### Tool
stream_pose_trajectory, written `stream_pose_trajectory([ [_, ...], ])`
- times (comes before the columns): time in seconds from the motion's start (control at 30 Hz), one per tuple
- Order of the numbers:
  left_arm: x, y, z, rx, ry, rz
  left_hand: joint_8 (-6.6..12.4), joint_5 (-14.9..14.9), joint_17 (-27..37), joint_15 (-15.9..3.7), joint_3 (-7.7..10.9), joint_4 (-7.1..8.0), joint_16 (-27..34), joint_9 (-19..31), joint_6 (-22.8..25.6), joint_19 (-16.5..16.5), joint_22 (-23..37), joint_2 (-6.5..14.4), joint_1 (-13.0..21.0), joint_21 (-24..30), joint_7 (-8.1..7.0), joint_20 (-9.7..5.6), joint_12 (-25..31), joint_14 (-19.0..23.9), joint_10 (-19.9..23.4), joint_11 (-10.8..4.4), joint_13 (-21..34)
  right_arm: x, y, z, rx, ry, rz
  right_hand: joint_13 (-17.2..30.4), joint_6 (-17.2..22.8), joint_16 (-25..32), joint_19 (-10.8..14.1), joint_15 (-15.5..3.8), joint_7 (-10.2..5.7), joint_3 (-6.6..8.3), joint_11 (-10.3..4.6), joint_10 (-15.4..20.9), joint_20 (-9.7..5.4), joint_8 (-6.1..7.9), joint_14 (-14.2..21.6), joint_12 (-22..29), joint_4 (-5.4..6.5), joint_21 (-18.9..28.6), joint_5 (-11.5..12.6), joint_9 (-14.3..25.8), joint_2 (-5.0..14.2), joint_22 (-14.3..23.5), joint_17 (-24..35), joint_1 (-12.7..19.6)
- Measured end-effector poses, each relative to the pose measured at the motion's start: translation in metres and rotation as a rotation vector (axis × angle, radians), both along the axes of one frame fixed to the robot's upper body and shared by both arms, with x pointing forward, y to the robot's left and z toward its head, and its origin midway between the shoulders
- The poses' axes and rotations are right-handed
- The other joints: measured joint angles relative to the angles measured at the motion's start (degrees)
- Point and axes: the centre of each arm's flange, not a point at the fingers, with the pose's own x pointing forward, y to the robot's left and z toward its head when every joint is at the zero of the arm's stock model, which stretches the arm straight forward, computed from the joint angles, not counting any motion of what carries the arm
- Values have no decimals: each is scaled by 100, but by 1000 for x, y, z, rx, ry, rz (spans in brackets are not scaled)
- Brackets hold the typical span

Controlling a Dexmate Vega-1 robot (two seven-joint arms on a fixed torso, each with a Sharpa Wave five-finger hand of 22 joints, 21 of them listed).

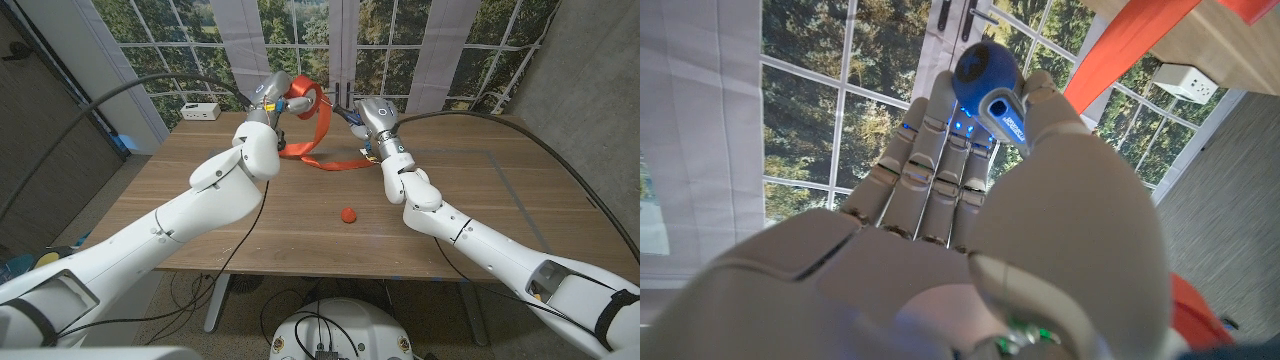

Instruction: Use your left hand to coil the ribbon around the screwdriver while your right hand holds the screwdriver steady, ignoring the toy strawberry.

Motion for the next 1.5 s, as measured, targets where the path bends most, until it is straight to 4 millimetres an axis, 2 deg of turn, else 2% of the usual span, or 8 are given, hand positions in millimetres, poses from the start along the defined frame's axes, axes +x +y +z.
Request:
stream_pose_trajectory([
  [0.37,11,5,-18,3,76,12,-23,14,7,30,15,-14,-6,27,18,0,-56,-1,1,86,0,1,1,32,0,0,0,-4,-13,4,62,-25,2,1,0,-27,1,-32,0,-10,17,38,0,31,50,-1,6,40,15,0,-1,-28,7,1],
  [0.4,15,7,-24,4,120,19,-23,15,7,30,14,-14,-12,27,19,1,-59,-1,1,94,0,1,1,32,0,0,0,-5,-17,3,74,-28,1,1,0,-27,1,-32,0,-10,17,38,0,31,50,-1,6,45,15,0,-1,-28,7,1],
  [0.83,44,9,-48,51,303,53,-66,14,7,12,32,-32,2,53,21,1,-113,-16,16,210,1,1,3,50,31,31,0,-10,-26,2,131,-40,39,2,0,-37,1,-23,0,-11,16,38,0,32,61,-8,6,84,15,0,-2,-27,11,2],
  [1.03,55,12,-55,64,373,80,-68,12,19,11,33,-33,1,54,21,-29,-139,-16,16,244,1,31,3,49,31,31,0,-14,-33,1,183,-27,109,5,0,-81,1,-43,0,-12,15,39,-1,32,82,-23,6,89,14,0,-2,-27,10,2],
  [1.27,62,20,-60,51,407,127,-108,11,20,11,33,-33,1,77,22,-62,-154,-16,16,293,1,0,3,49,31,31,0,-19,-41,1,242,-11,195,6,0,-82,-31,-43,0,-28,7,47,32,32,82,-33,5,89,9,0,-2,-26,41,2],
  [1.33,64,24,-60,43,410,149,-111,11,21,11,33,-33,0,77,22,-62,-165,-16,16,296,1,0,3,49,31,31,0,-21,-39,1,276,15,282,7,0,-82,-31,-43,0,-33,19,59,32,32,82,-35,2,125,7,0,-2,-26,41,2],
  [1.5,67,30,-63,29,417,181,-113,10,21,11,33,-33,0,77,23,-62,-166,-16,16,319,1,0,3,49,31,31,0,-27,-45,3,324,31,372,8,26,-82,-31,-43,26,-48,30,71,32,32,83,-53,1,133,1,0,-2,-26,50,2],
])
